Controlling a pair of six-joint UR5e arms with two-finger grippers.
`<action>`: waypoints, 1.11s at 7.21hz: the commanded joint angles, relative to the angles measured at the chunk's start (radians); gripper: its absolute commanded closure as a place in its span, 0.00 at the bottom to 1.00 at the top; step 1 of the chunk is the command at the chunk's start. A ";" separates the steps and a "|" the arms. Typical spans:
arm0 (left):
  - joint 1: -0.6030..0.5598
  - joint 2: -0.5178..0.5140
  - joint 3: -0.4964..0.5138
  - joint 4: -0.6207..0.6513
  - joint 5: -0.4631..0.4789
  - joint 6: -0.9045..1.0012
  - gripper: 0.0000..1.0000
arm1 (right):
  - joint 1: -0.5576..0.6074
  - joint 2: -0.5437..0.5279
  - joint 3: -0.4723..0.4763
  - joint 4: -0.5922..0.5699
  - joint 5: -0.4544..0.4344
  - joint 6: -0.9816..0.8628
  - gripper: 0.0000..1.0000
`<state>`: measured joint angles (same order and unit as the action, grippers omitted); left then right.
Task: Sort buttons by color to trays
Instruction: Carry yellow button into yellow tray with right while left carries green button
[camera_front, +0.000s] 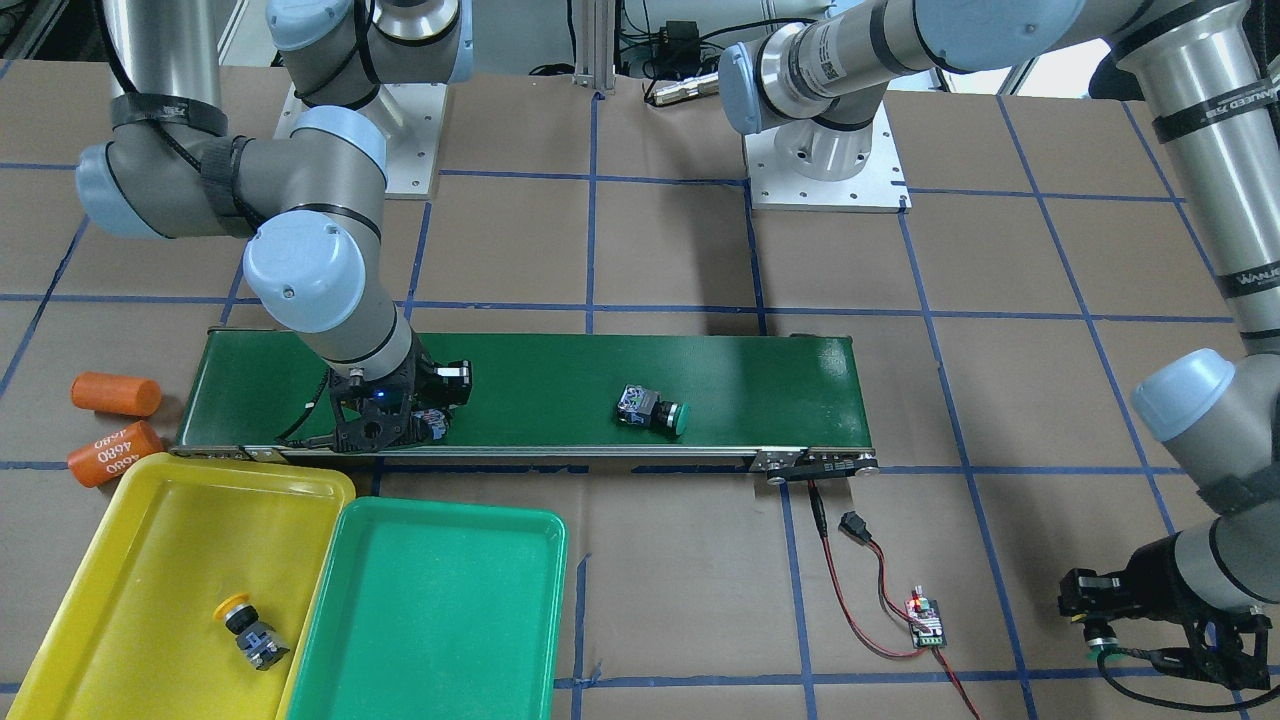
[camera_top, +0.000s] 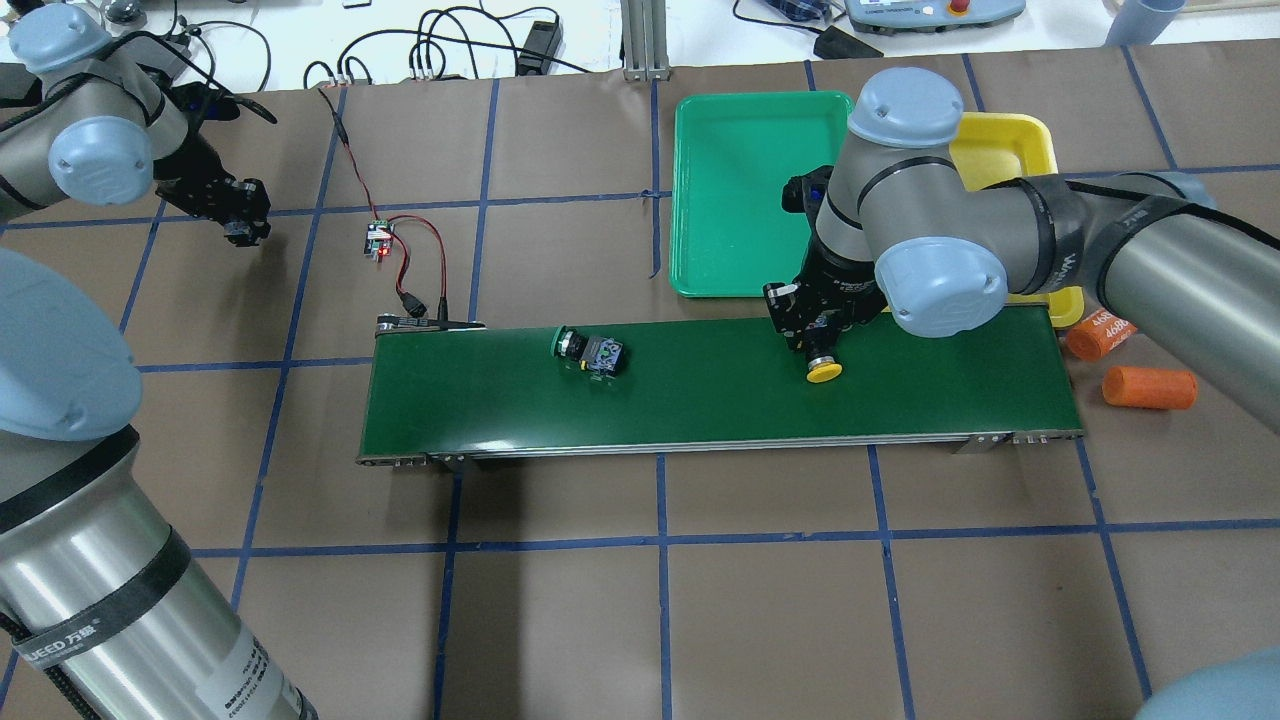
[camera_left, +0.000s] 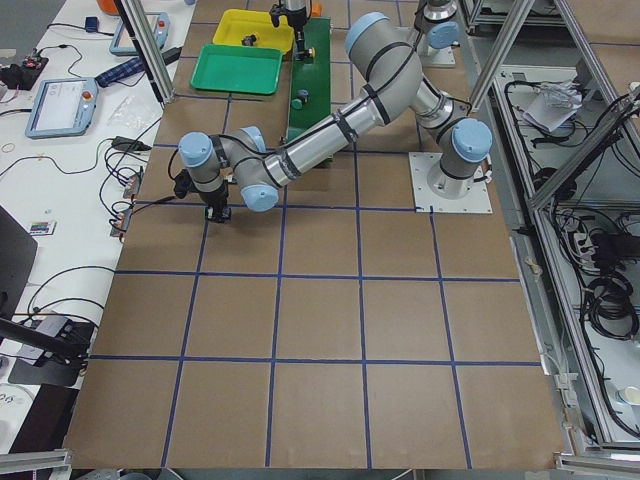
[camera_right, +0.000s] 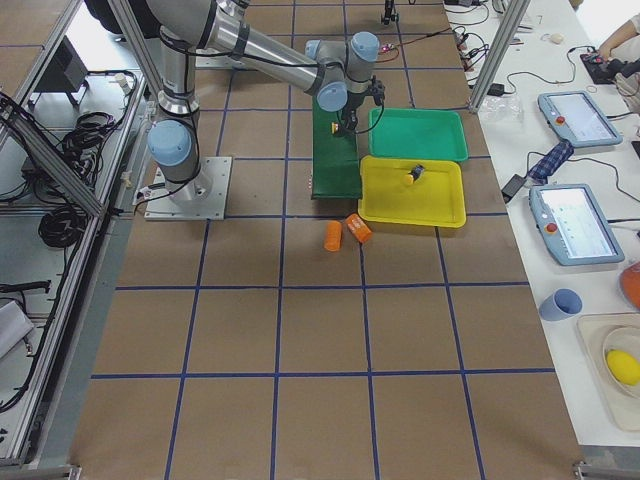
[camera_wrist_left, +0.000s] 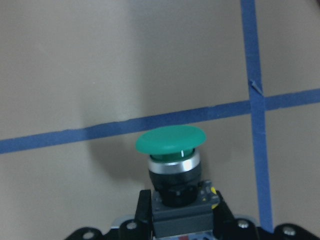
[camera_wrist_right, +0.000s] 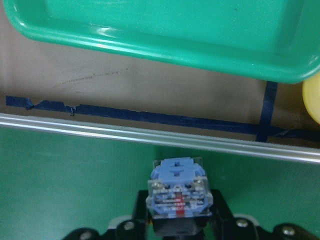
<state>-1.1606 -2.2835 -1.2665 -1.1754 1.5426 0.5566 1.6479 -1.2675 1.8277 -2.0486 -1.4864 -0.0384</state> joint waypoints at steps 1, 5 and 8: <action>-0.022 0.148 -0.019 -0.160 -0.003 -0.001 1.00 | -0.010 0.003 -0.060 -0.040 -0.002 -0.015 0.77; -0.128 0.408 -0.305 -0.213 -0.033 -0.119 1.00 | -0.202 0.186 -0.313 -0.010 0.009 -0.281 0.77; -0.221 0.494 -0.433 -0.181 -0.009 -0.152 1.00 | -0.331 0.286 -0.361 -0.031 -0.003 -0.385 0.75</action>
<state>-1.3479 -1.7938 -1.6521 -1.3818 1.5288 0.4151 1.3600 -1.0184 1.4796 -2.0662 -1.4848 -0.4016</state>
